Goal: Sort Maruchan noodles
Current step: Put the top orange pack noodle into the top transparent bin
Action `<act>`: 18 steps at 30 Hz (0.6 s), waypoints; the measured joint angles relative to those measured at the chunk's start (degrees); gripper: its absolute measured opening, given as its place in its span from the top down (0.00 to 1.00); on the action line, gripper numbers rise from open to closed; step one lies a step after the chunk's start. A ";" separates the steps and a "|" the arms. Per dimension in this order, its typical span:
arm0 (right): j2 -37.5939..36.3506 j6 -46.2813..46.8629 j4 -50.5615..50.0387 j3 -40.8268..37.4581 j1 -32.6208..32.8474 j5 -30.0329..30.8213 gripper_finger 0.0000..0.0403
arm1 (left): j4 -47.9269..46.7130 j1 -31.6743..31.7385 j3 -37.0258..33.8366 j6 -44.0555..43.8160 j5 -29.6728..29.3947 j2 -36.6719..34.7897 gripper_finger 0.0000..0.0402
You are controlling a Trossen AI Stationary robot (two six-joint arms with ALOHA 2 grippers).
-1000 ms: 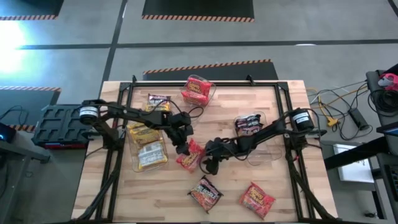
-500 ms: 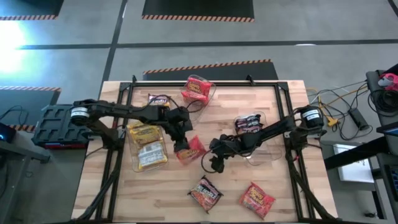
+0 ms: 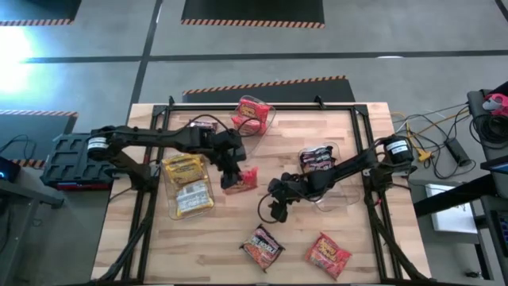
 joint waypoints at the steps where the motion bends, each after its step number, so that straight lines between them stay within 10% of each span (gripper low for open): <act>1: 0.00 0.00 0.00 0.00 0.00 -0.01 0.48 | -0.01 0.16 -0.17 0.01 -0.35 0.00 0.75; 18: 0.00 -0.58 -2.40 -0.02 -0.01 -0.01 0.48 | -2.12 5.77 7.34 9.80 -1.85 0.04 0.76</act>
